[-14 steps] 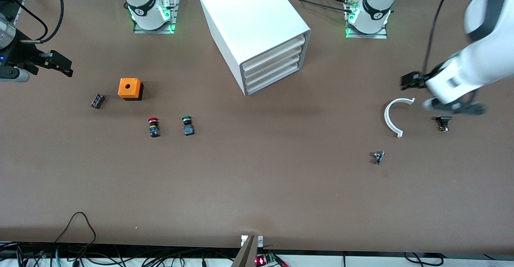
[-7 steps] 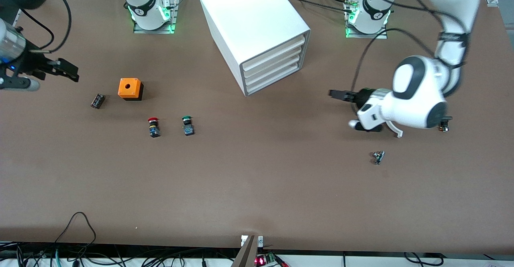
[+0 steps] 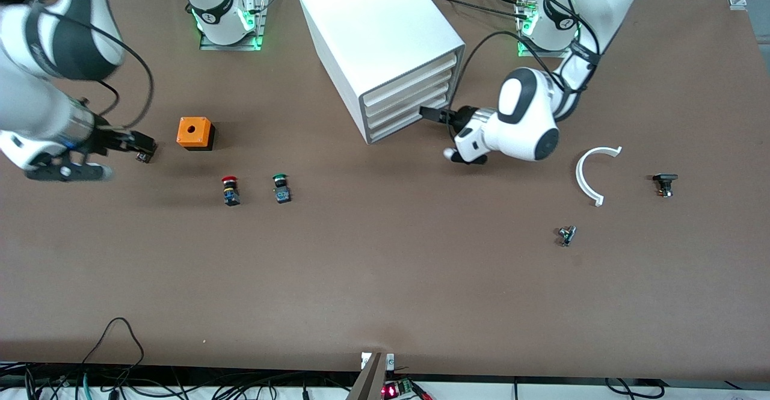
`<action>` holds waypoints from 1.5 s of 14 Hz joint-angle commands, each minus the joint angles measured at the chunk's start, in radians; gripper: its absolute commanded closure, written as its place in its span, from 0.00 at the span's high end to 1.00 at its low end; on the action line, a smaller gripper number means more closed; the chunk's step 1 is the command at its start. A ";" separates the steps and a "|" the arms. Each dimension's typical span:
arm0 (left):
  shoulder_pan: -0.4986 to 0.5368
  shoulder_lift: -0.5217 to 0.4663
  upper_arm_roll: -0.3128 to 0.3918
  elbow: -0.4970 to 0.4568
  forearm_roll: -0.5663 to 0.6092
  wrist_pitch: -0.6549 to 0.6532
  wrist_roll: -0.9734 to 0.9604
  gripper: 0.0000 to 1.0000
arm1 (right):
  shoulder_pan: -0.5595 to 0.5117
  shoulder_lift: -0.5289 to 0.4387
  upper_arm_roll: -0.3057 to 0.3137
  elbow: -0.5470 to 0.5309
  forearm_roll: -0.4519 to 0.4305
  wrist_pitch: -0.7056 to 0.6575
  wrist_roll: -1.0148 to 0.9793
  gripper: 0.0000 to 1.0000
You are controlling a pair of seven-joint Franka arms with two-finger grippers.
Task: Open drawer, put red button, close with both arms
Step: 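Reach the left gripper to the top drawer's front edge, then pull the drawer open with the left gripper while the right gripper grasps the red button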
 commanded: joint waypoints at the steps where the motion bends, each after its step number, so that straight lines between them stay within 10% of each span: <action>1: 0.014 -0.029 -0.033 -0.033 -0.029 -0.002 0.005 1.00 | 0.015 0.090 -0.002 0.005 0.021 0.078 0.009 1.00; 7: 0.014 -0.031 -0.086 -0.062 -0.086 -0.002 -0.003 0.89 | 0.052 0.204 0.039 -0.011 0.021 0.198 0.012 1.00; 8: 0.014 -0.031 -0.084 -0.068 -0.086 0.003 0.006 0.71 | 0.052 0.217 0.050 -0.014 0.021 0.215 0.012 1.00; 9: 0.014 -0.029 -0.084 -0.071 -0.084 0.003 0.011 0.17 | 0.052 0.231 0.060 -0.015 0.021 0.225 0.012 1.00; 11: 0.017 -0.028 -0.081 -0.072 -0.074 0.007 0.009 0.00 | 0.050 0.263 0.073 -0.015 0.020 0.253 -0.009 1.00; 20: 0.086 -0.040 0.095 0.077 0.090 0.108 0.000 0.00 | 0.050 0.330 0.076 -0.083 0.018 0.396 -0.173 1.00; 21: 0.088 -0.046 0.097 0.082 0.095 0.109 0.003 0.99 | 0.050 0.331 0.076 -0.098 0.018 0.417 -0.180 1.00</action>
